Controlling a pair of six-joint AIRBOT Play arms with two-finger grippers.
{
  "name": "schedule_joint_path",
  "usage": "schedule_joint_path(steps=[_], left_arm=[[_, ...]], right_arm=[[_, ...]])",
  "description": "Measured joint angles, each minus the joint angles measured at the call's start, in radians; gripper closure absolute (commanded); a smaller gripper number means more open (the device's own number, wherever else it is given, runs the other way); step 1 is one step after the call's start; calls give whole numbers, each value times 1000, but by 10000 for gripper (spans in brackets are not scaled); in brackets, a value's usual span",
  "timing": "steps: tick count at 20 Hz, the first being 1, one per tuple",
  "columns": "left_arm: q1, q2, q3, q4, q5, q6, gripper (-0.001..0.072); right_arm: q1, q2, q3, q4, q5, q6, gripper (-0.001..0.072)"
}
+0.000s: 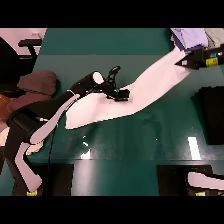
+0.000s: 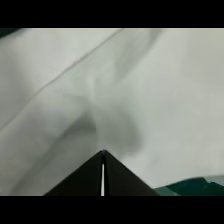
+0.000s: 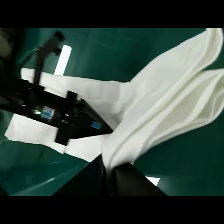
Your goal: Fold the shirts.
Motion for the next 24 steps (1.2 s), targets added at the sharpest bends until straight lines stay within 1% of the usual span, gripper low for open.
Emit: schedule_joint_path(steps=[5,9,12,16,17,18,19,20,21,22,23,24], left_arm=[[-8,-21,10,18,-19,-12,685],[11,0,13,32,-39,-11,685],[72,85,15,80,-59,-8,685],[224,281,16,206,-108,-7,684],[270,339,16,240,-119,-6,684],[312,392,16,273,-132,-6,684],[359,447,16,310,-143,-5,683],[399,496,16,340,-149,-5,684],[438,545,16,365,-158,-5,684],[472,585,16,385,-164,-5,684],[507,623,16,401,-170,-5,684],[537,651,16,413,-177,-5,684]], right_arm=[[132,27,71,32,-19,18,695],[236,32,108,43,-71,24,695],[321,31,123,44,-118,25,695],[480,-21,130,79,-196,23,693],[528,-48,130,96,-226,14,679],[586,-82,131,113,-260,4,570],[645,-123,135,134,-306,-6,416],[699,-165,143,145,-343,-16,278],[749,-211,158,153,-373,-25,176],[796,-261,181,157,-399,-35,182],[829,-307,208,159,-404,-43,208],[854,-351,239,161,-403,-48,215]])
